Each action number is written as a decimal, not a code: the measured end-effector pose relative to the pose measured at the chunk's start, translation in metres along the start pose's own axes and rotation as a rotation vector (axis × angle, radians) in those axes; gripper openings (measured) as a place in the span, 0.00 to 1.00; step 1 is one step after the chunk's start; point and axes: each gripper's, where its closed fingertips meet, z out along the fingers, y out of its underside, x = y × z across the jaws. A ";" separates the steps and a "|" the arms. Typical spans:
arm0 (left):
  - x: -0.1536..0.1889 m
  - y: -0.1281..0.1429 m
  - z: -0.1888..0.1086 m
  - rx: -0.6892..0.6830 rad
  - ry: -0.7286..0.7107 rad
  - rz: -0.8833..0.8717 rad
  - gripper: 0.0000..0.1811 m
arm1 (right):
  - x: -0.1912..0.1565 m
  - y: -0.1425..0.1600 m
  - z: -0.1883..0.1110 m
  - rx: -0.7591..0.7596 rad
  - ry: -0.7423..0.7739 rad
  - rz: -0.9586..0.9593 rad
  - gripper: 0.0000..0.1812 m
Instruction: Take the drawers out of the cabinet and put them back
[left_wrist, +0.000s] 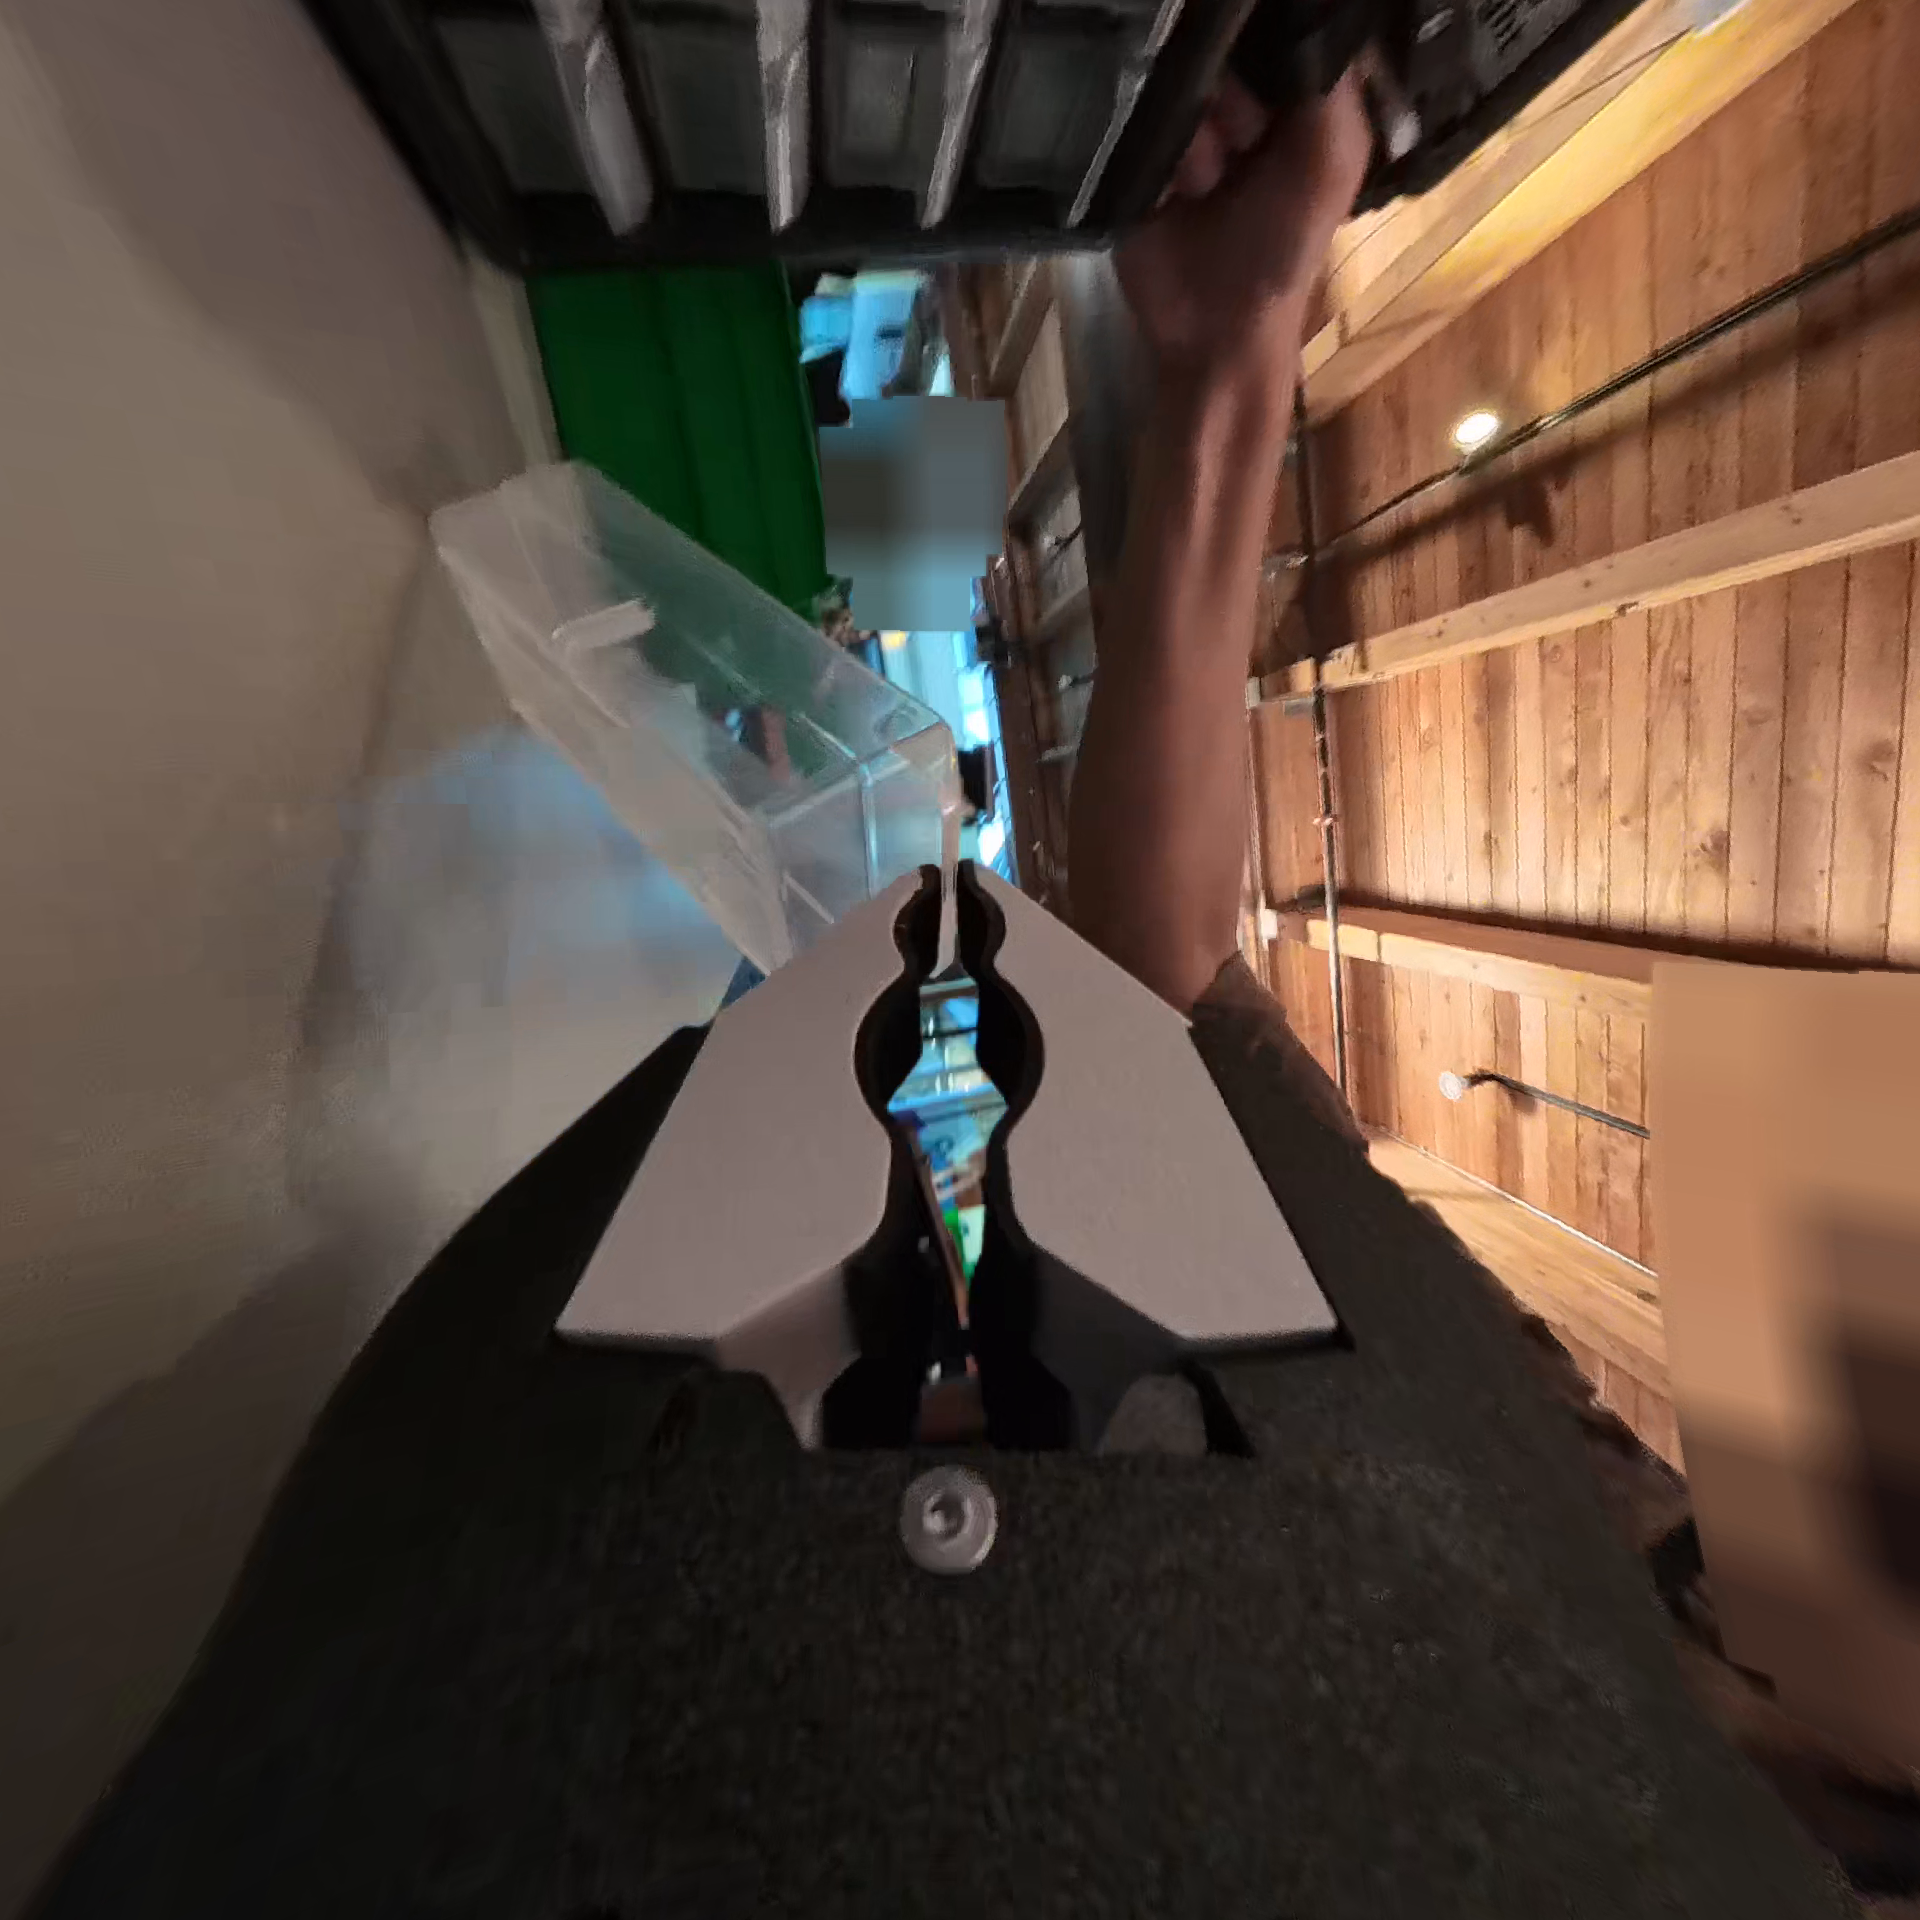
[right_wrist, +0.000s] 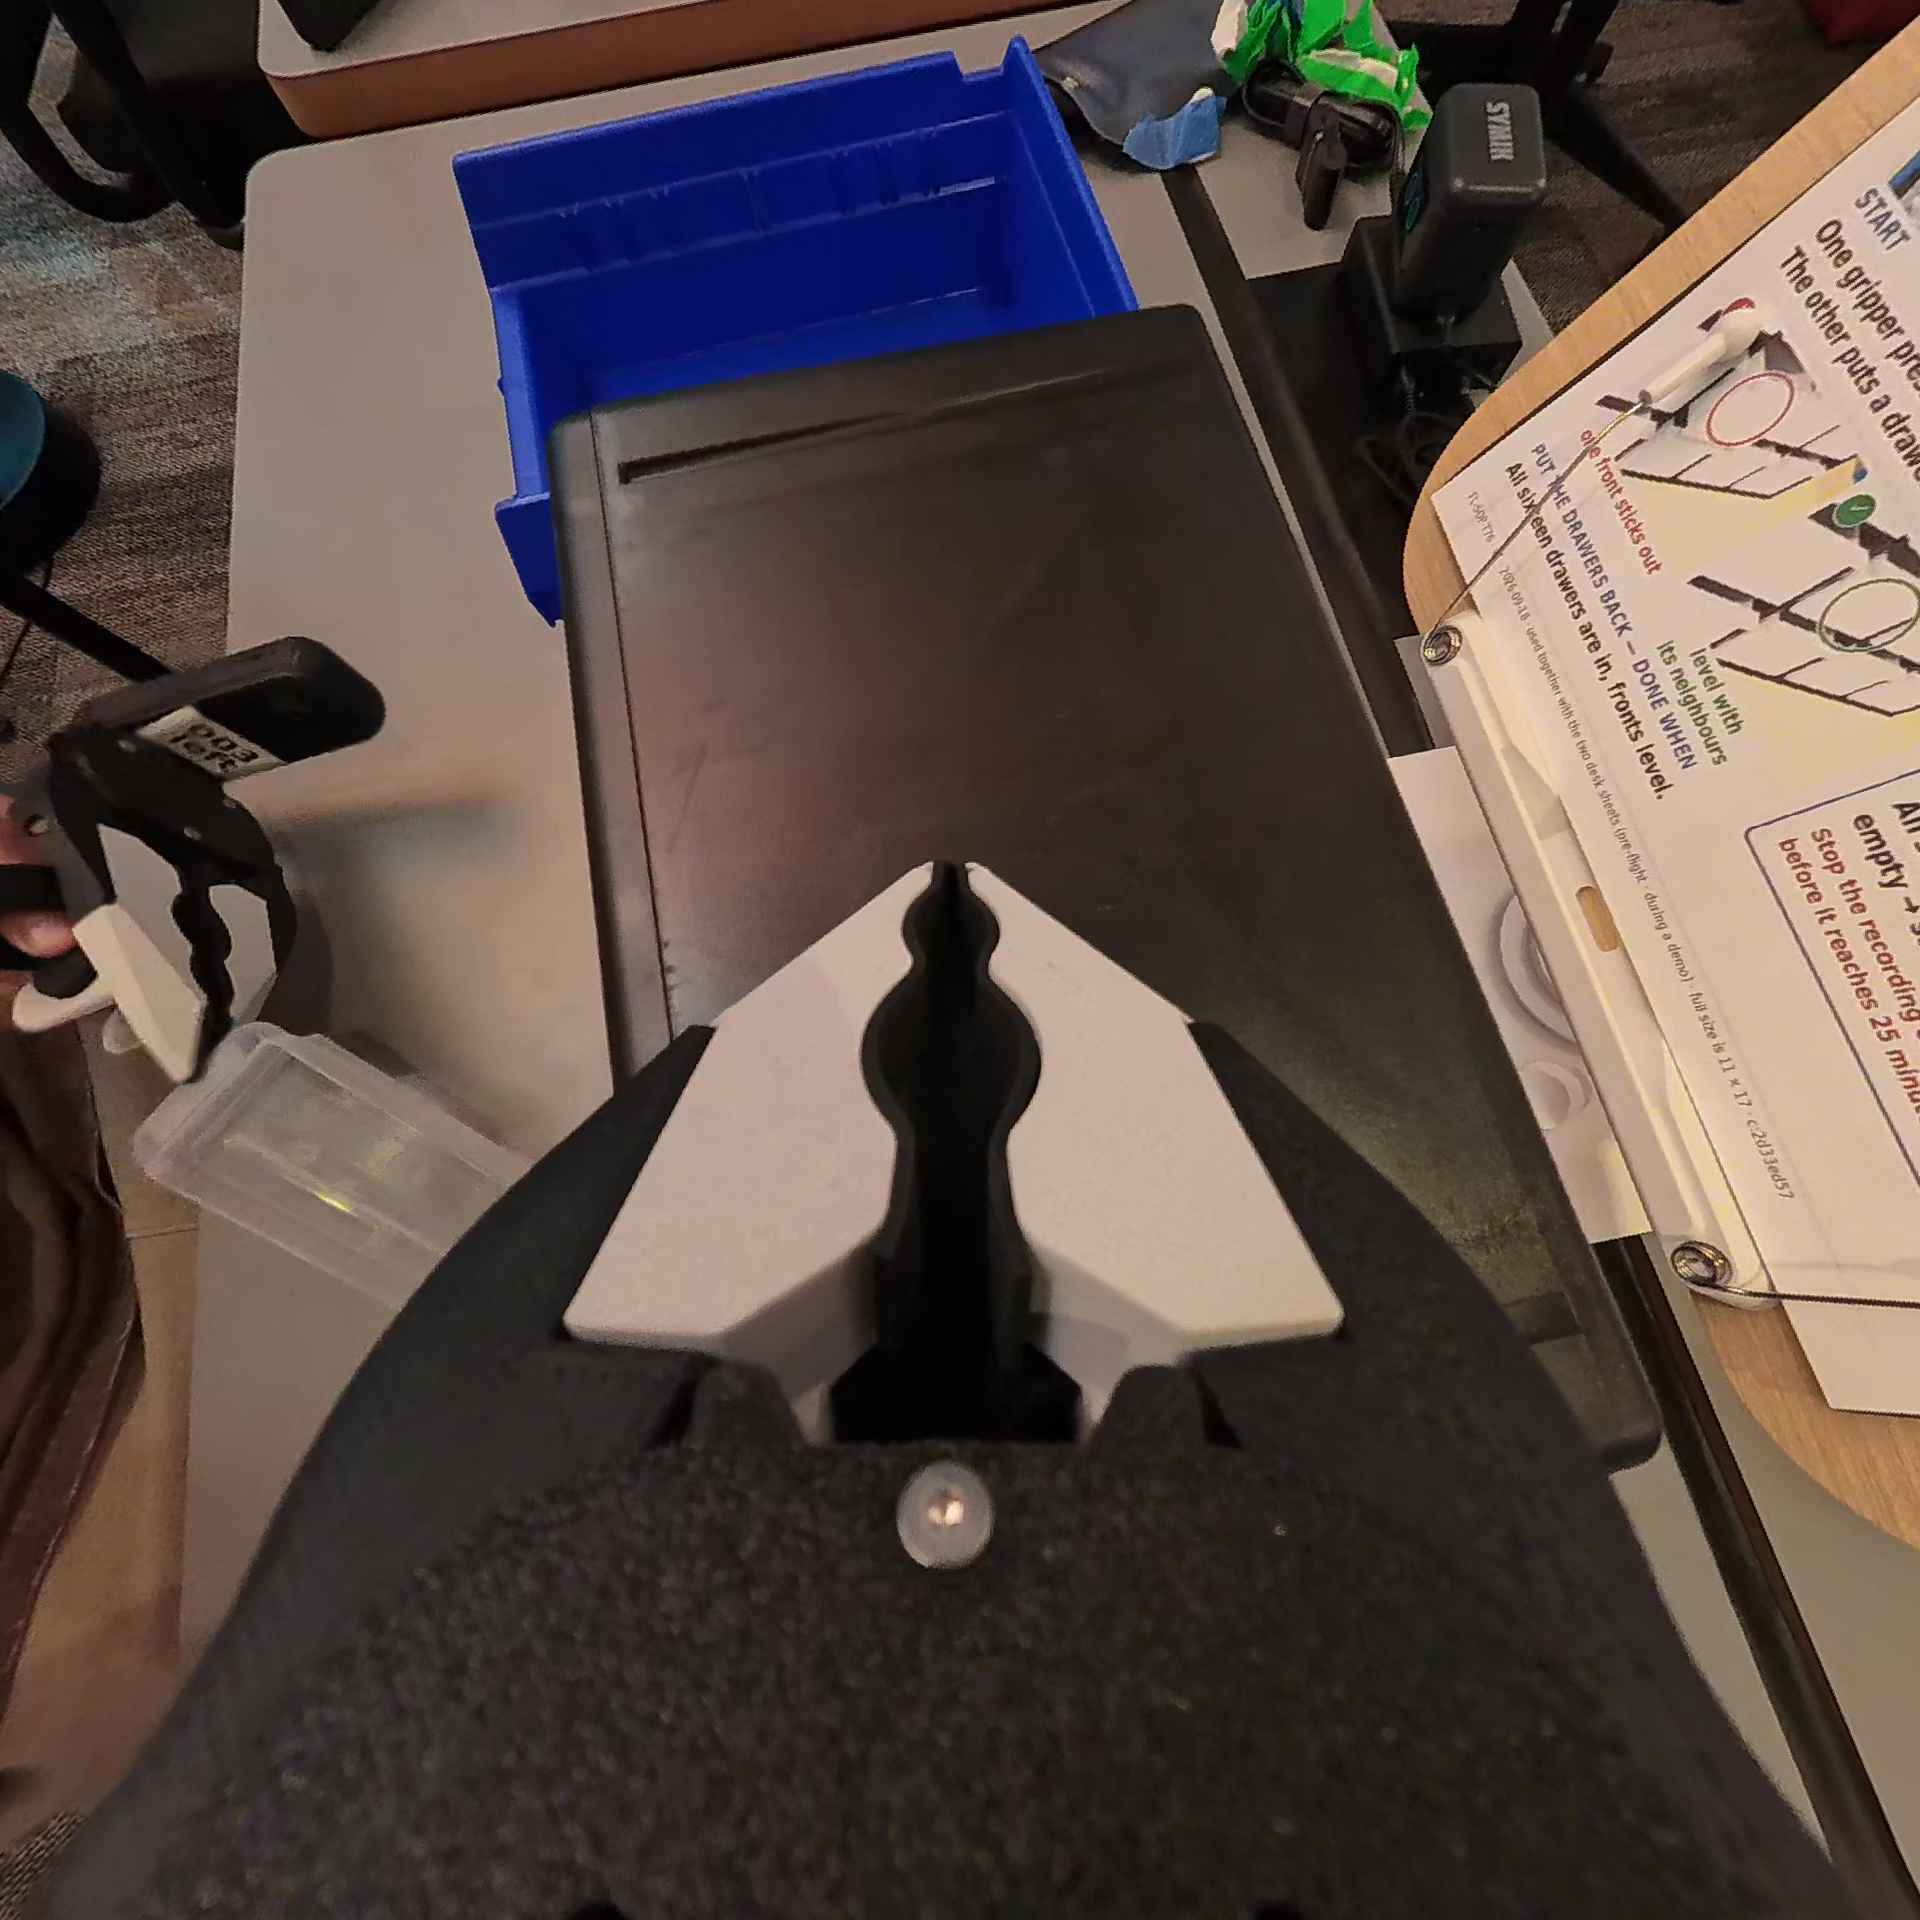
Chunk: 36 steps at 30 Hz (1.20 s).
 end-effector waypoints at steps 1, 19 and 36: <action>-0.005 0.000 -0.005 -0.016 -0.039 -0.006 0.01 | 0.000 0.000 0.000 -0.002 -0.001 0.000 0.00; -0.059 -0.012 -0.051 -0.336 -0.538 0.228 0.04 | 0.000 0.000 0.000 -0.003 -0.012 0.013 0.00; -0.031 -0.048 -0.084 -0.260 -0.939 1.048 0.22 | -0.042 -0.012 -0.026 0.060 0.032 -0.023 0.06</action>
